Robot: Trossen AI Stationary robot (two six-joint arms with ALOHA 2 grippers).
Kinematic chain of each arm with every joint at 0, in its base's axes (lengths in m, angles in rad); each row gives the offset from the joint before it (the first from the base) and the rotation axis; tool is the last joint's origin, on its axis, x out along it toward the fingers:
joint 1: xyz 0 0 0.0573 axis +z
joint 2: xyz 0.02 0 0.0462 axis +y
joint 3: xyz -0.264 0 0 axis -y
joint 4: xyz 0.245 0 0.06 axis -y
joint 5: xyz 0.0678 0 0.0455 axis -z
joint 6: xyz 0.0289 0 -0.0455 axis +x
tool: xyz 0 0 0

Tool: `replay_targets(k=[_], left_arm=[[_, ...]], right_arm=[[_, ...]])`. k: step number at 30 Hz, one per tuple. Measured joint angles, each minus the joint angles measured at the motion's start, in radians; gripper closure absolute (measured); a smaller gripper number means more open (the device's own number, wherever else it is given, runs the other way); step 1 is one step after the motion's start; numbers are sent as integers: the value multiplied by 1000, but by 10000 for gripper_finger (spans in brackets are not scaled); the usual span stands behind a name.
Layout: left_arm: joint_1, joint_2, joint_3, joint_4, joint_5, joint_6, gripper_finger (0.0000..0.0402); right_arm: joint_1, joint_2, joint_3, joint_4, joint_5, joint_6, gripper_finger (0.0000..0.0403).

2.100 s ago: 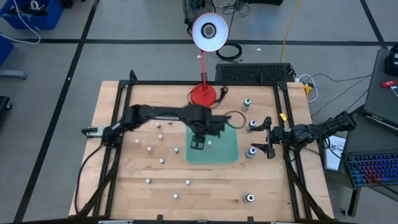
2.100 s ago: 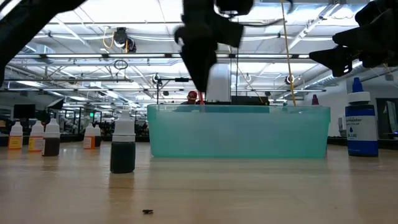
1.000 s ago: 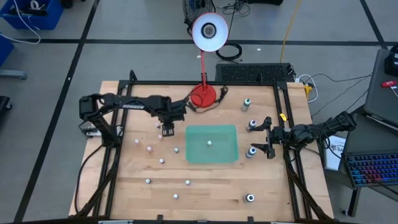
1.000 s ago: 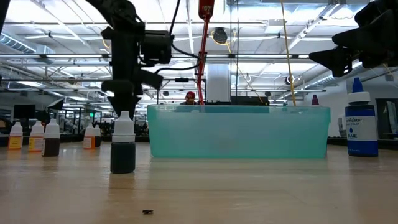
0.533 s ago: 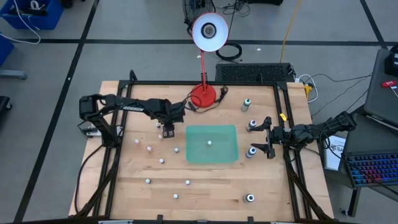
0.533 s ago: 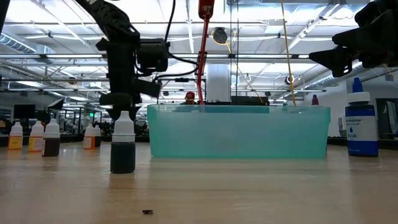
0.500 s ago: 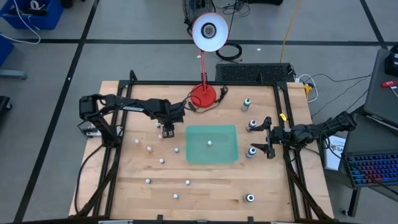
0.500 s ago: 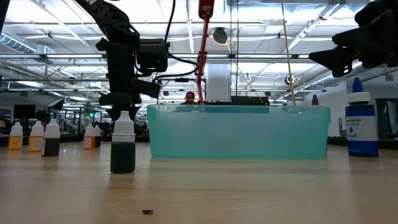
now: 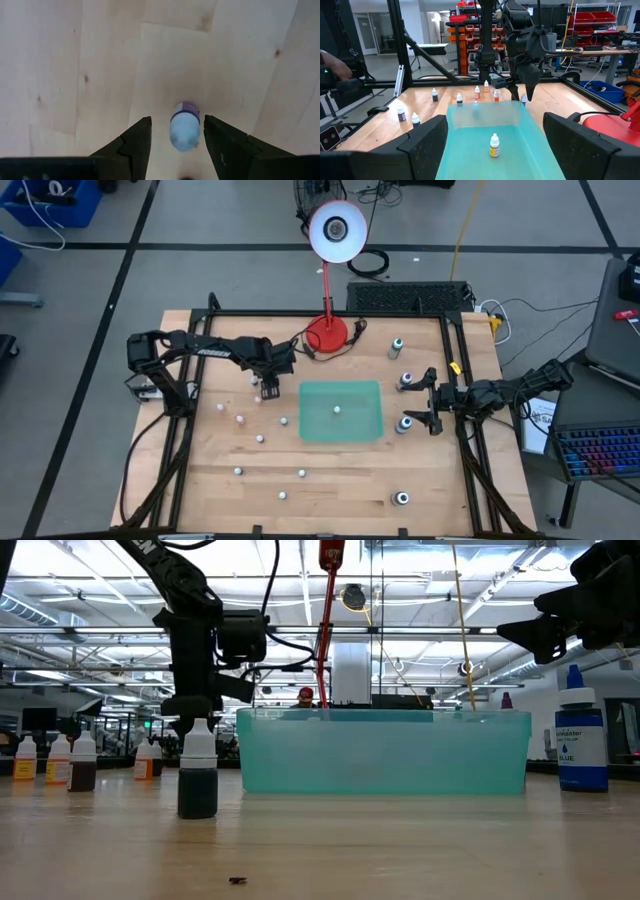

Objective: Pick & Place food coloring
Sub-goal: Put the small purple food coloring bottle into the green bin

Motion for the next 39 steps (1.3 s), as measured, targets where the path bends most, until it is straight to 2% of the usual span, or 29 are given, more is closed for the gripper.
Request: replay_targets(k=[16,19,25,28,32,35,39], left_arm=[[0,0,0,14,2,2,222],[0,0,0,23,3,3,247],[0,0,1,22,4,5,337],[0,0,13,-19,-1,16,338],[-28,2,124,-193,-45,-12,338],[-87,2,270,-308,-81,-11,338],[-180,2,490,-346,-109,32,338]], right_arm=[[0,0,0,0,0,0,89],[0,0,0,0,0,0,89],[0,0,0,0,0,0,89],[0,0,0,0,0,0,89],[0,0,0,0,0,0,90],[0,0,0,0,0,0,90],[0,0,0,0,0,0,89]])
